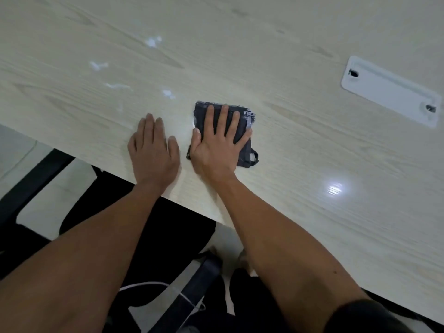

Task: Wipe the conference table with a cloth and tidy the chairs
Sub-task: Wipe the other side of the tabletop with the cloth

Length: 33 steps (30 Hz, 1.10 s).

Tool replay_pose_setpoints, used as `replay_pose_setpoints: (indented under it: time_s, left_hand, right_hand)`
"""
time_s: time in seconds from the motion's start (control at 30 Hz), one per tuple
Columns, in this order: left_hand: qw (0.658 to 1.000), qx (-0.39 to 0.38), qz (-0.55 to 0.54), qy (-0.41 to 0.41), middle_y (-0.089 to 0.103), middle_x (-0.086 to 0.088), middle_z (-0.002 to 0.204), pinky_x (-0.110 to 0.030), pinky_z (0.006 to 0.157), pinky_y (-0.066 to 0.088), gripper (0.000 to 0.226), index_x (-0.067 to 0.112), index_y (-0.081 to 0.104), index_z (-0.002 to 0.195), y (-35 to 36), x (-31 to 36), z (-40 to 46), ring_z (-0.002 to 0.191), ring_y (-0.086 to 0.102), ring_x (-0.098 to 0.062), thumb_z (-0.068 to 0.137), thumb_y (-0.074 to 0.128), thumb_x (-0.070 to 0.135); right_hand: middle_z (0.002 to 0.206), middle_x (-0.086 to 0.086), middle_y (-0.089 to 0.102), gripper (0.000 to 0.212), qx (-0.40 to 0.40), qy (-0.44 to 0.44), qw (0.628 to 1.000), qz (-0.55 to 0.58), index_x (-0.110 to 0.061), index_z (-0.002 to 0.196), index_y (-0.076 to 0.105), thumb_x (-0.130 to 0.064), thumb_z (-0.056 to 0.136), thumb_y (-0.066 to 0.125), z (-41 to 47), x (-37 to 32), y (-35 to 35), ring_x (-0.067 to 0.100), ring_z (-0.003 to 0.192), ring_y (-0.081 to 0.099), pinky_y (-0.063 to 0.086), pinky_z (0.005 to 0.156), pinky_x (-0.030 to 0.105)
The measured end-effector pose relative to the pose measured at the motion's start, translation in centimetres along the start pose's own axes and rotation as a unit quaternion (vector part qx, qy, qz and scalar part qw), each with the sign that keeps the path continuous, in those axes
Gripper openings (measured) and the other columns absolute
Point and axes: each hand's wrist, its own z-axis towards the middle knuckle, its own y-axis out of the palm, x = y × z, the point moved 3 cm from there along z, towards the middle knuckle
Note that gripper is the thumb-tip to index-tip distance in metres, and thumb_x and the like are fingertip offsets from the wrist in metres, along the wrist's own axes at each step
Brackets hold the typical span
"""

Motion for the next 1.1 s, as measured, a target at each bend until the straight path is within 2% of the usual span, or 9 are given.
replay_pose_setpoints:
  time_s: [0.17,0.43,0.63,0.8,0.87,0.97,1.03,1.1]
  left_hand:
    - [0.996,0.014,-0.009,-0.085,0.029,-0.011,0.169,-0.047,0.125,0.018,0.063,0.008,0.035,0.159,0.0,-1.0,1.6,0.158,0.023,-0.025,0.105,0.034,0.041]
    - [0.993,0.019,0.010,-0.113,0.028,-0.006,0.170,-0.046,0.128,0.016,0.062,0.012,0.033,0.160,0.3,-1.1,2.0,0.159,0.021,-0.021,0.106,0.038,0.042]
    - [0.992,-0.001,0.028,-0.125,0.022,-0.003,0.172,-0.042,0.129,0.012,0.066,0.014,0.029,0.163,0.1,-0.8,2.1,0.160,0.015,-0.018,0.105,0.032,0.046]
    - [0.991,-0.006,0.032,-0.132,0.023,-0.002,0.172,-0.043,0.129,0.013,0.066,0.016,0.029,0.163,0.1,-0.9,2.3,0.160,0.015,-0.016,0.105,0.033,0.046]
    - [0.991,-0.007,0.025,-0.130,0.023,-0.003,0.172,-0.043,0.129,0.014,0.065,0.015,0.030,0.163,0.1,-0.9,2.1,0.160,0.016,-0.017,0.105,0.034,0.045]
    - [0.990,0.007,-0.002,-0.144,0.023,-0.004,0.172,-0.042,0.129,0.015,0.067,0.014,0.032,0.162,-0.1,-1.2,2.3,0.159,0.019,-0.018,0.103,0.038,0.046]
    - [0.984,0.013,-0.023,-0.176,0.020,-0.003,0.173,-0.041,0.129,0.014,0.070,0.014,0.029,0.163,-0.6,-1.6,2.7,0.160,0.016,-0.018,0.102,0.039,0.047]
    - [0.980,0.017,-0.030,-0.197,0.016,-0.002,0.174,-0.041,0.130,0.011,0.071,0.015,0.023,0.164,-1.2,-2.5,3.5,0.161,0.012,-0.018,0.103,0.039,0.048]
  right_hand:
    - [0.176,0.007,-0.001,0.067,-0.026,-0.051,0.998,-0.016,-0.026,0.168,0.006,-0.053,0.107,0.013,6.5,-2.1,-0.2,0.036,0.161,-0.008,-0.010,0.120,0.071]
    - [0.176,0.005,-0.004,0.066,-0.068,-0.166,0.982,-0.050,-0.029,0.168,0.002,-0.052,0.107,0.010,16.4,-8.3,-0.2,0.035,0.161,-0.010,-0.010,0.122,0.070]
    - [0.176,0.002,-0.006,0.064,-0.103,-0.285,0.949,-0.084,-0.030,0.168,0.002,-0.053,0.108,0.007,21.3,-11.2,-0.2,0.031,0.161,-0.011,-0.009,0.124,0.067]
    - [0.176,0.000,-0.006,0.063,-0.110,-0.308,0.941,-0.088,-0.031,0.167,0.002,-0.053,0.108,0.005,23.0,-12.0,-0.1,0.030,0.162,-0.010,-0.011,0.125,0.064]
    - [0.177,-0.001,-0.002,0.062,-0.116,-0.356,0.923,-0.088,-0.032,0.168,0.005,-0.053,0.109,0.006,21.4,-11.0,-0.4,0.029,0.162,-0.007,-0.010,0.125,0.062]
    - [0.176,-0.006,0.005,0.060,-0.128,-0.458,0.875,-0.093,-0.038,0.167,0.011,-0.055,0.109,0.009,18.6,-6.9,-1.6,0.025,0.163,0.000,-0.005,0.127,0.061]
    - [0.176,-0.008,0.006,0.060,-0.132,-0.450,0.877,-0.103,-0.040,0.167,0.011,-0.055,0.109,0.011,19.3,-4.8,-2.6,0.023,0.163,0.001,-0.003,0.128,0.060]
    - [0.176,-0.007,0.001,0.059,-0.130,-0.378,0.911,-0.106,-0.039,0.167,0.007,-0.054,0.110,0.010,22.0,-5.1,-3.0,0.023,0.162,-0.004,-0.007,0.127,0.059]
